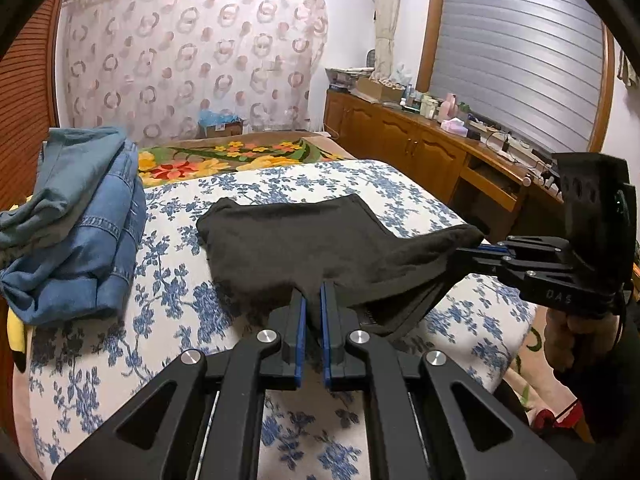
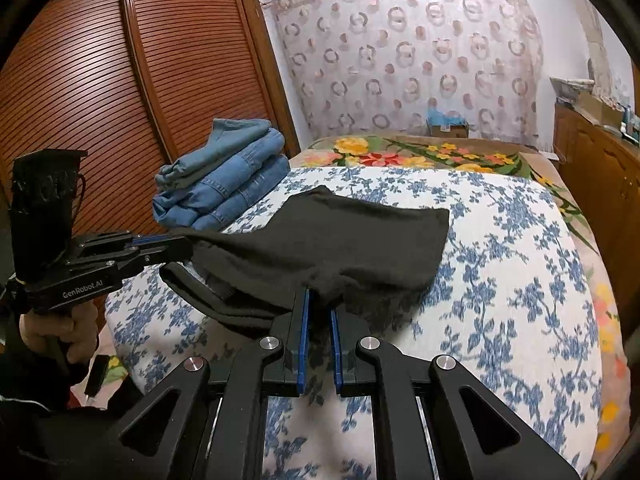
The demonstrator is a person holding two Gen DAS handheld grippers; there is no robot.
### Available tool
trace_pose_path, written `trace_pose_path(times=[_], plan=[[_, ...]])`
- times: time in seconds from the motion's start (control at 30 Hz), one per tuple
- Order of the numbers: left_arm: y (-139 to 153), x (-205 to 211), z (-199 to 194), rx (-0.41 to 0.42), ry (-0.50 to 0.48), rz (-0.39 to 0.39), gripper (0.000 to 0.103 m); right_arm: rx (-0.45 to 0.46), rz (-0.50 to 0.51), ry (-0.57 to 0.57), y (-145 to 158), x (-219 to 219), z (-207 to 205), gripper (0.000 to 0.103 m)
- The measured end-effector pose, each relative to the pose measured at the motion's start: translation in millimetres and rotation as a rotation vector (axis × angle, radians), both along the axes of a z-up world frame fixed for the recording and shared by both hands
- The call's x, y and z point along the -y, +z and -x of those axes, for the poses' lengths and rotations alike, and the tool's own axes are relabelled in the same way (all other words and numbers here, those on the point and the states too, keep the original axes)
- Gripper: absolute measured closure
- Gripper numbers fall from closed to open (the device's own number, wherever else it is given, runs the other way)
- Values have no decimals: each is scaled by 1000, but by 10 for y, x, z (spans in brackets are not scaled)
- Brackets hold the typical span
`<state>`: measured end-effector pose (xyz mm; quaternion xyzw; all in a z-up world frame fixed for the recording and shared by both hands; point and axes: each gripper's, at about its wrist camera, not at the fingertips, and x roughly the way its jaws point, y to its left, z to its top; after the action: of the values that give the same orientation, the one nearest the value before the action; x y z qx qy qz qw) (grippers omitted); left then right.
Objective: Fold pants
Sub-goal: 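Lift the held edge and fold it over the shorts with both grippers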
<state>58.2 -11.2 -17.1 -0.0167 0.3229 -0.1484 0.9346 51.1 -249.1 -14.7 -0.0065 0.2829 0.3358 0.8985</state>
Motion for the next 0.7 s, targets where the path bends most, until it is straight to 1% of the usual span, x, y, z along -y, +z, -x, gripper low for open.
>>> trace_pose_path(times=[0.17,0.37,0.53,0.7], plan=[[11,-39,-202,-5,12,3,96,-5,-4,3,-35,-76,-241,94],[65,-80,-548,-4,22,1,96,-3,-21,3,-4,-143,-602,94],[32,-113,-855,-16,24,1,96,-1,-18,-1,-5,-228,-916,94],[-46,-134,-1134,-40,24,0,96,-22,-9,-10,-104,-298,-1206,94]])
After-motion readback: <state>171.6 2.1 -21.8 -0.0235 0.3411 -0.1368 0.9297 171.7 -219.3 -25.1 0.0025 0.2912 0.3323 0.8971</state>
